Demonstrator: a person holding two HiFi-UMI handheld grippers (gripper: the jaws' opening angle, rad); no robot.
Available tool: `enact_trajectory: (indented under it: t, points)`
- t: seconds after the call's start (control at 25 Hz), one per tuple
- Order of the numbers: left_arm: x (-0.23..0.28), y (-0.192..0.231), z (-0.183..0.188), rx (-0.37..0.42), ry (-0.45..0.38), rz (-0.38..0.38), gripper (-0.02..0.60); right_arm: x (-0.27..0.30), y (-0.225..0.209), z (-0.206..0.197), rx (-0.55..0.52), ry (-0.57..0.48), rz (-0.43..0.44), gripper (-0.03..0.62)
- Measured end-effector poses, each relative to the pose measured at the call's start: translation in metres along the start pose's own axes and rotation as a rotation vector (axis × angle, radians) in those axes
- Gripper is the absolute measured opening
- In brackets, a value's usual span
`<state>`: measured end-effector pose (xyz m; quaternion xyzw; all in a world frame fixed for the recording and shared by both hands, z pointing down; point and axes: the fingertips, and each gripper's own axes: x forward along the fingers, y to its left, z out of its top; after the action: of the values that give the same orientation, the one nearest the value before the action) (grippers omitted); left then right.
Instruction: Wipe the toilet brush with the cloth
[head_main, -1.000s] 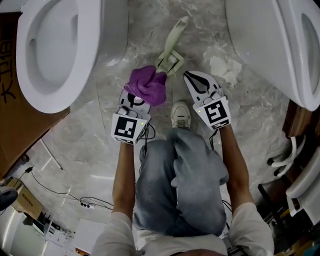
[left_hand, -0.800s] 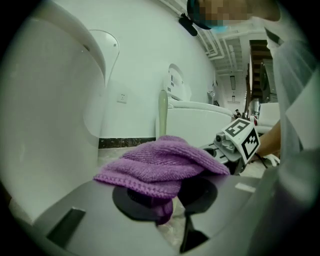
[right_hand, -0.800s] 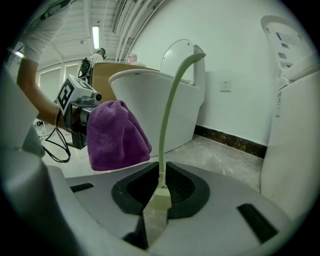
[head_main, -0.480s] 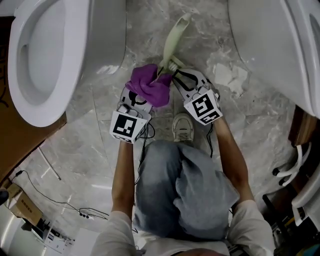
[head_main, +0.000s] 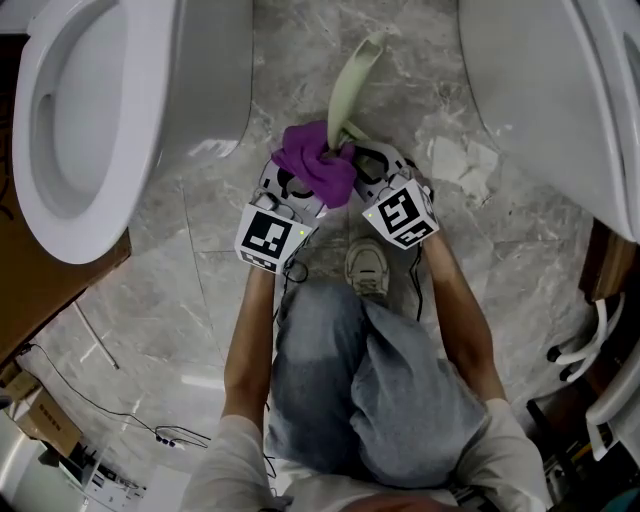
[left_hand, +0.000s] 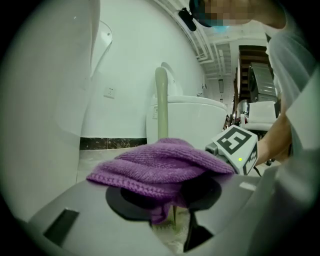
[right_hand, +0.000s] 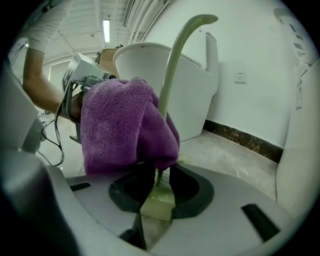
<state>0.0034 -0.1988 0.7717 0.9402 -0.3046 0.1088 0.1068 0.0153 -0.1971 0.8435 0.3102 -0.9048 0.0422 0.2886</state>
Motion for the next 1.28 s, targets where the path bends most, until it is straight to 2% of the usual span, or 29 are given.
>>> enact_trajectory:
  t: [0.36,0.44,0.56,0.76,1.28]
  points:
    - [0.022,0.005,-0.006,-0.041,-0.029,0.002,0.172,0.008,0.002,0.001,-0.035,0.005,0.008,0.063]
    - [0.024,0.006,-0.006,-0.029,-0.036,0.005,0.167,0.008,0.003,0.002,-0.038,0.011,0.014,0.058]
    - [0.028,0.004,-0.006,-0.004,-0.04,0.003,0.113,0.007,0.003,0.001,-0.044,0.01,0.019,0.054]
    - [0.028,0.004,-0.001,0.009,-0.027,-0.014,0.106,0.008,0.002,0.002,-0.047,0.003,0.032,0.049]
    - [0.012,0.007,0.11,0.044,-0.127,-0.047,0.118,0.007,0.002,0.001,-0.042,0.007,0.034,0.046]
